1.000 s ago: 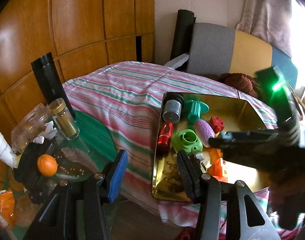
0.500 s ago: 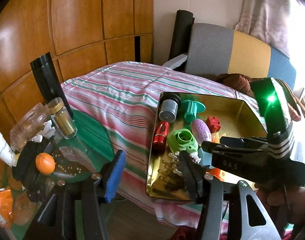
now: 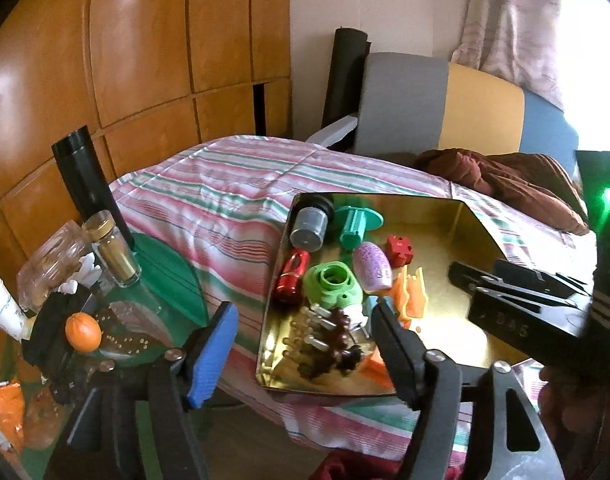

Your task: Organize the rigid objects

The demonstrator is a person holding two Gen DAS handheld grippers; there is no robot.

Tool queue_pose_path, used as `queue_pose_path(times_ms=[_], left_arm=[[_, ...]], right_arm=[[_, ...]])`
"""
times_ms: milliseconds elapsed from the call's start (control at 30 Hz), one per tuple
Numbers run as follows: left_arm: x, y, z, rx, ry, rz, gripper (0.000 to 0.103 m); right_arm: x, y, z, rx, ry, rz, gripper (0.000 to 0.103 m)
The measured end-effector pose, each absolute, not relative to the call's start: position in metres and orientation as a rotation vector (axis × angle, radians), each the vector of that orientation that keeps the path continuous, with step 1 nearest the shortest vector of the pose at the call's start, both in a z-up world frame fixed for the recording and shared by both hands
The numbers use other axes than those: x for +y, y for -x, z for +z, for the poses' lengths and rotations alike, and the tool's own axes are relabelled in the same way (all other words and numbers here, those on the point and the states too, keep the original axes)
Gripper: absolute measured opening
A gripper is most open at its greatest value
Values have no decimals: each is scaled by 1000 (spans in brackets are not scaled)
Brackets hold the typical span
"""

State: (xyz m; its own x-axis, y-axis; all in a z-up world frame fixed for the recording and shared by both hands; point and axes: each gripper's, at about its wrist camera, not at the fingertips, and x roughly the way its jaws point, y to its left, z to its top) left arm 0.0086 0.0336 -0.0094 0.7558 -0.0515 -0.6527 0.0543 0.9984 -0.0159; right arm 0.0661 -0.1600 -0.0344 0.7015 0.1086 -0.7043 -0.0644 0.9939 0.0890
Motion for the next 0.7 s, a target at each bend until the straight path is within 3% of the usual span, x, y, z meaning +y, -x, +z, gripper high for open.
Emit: queue_pose_path(times_ms=[67,267,700], left_arm=[[28,-6,-9,711,-11,-63,78],[13,3,-6,684,-1,-86,102],[-2,12,-7,721,-15,-14,103]], right_arm=[[-168,-57,-32,766,-50,39,58],[-186,-31,-29,731,-21,-82,58],[-202,-2,-28,703,-45,-137,58]])
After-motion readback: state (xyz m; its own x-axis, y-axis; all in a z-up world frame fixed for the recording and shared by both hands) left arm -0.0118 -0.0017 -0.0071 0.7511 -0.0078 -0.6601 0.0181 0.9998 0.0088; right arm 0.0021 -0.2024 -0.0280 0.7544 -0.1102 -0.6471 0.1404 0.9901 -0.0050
